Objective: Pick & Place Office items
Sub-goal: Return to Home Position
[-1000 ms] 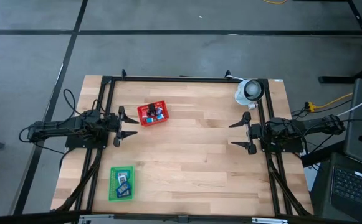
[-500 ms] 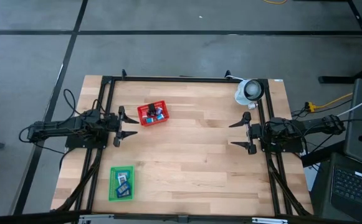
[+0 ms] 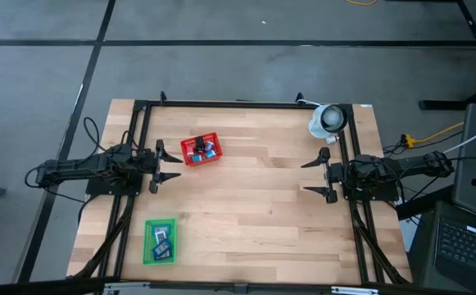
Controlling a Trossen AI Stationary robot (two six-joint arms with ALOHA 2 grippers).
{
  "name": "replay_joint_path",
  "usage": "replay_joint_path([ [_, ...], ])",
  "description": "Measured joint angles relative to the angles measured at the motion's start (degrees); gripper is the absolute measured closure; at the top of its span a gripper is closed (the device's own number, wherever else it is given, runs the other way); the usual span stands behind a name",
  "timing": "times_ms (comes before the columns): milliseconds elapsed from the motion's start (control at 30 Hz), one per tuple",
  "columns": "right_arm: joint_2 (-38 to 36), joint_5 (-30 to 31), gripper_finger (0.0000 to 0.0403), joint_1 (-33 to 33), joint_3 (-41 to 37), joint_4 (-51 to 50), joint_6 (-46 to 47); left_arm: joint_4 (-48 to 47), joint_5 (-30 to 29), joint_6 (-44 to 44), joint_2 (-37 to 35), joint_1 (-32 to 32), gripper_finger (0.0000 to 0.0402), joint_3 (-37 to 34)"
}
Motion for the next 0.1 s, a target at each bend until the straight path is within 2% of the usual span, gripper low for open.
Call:
replay_joint_path([
  [100, 0.0, 0.0, 0.0049, 0.0, 0.0, 0.0, 0.0, 0.0, 0.0, 0.0, 0.0, 0.0, 0.0190, 0.0],
])
